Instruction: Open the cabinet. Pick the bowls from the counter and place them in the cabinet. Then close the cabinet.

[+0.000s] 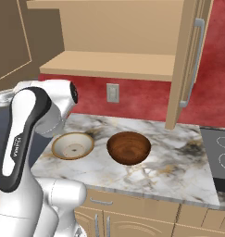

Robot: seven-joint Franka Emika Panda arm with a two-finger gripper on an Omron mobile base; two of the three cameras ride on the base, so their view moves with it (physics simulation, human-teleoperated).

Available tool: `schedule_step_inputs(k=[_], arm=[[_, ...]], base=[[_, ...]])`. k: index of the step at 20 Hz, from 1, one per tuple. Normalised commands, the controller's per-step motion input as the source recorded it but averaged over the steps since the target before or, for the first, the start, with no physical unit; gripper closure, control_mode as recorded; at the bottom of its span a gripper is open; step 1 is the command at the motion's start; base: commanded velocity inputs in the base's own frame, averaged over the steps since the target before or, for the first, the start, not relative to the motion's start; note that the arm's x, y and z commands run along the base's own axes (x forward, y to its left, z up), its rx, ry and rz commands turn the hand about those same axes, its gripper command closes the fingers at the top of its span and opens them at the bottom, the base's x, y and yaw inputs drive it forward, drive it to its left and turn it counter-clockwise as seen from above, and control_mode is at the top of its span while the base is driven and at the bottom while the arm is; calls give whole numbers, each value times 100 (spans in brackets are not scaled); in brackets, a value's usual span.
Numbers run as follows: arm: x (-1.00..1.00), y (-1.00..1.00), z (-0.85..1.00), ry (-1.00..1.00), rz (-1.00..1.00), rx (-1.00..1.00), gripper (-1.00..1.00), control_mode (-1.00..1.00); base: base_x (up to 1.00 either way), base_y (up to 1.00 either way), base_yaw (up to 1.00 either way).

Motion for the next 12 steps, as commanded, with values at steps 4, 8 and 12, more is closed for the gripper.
schedule_step_inputs(k=[4,8,12], arm=[[-2,-47,0,0,-23,-1,-100,-100],[8,-52,-13,1,-43,-14,-100,-100],[34,-48,-21,2,-33,-14,-100,-100]], base=[[0,0,0],[0,0,0],[0,0,0]])
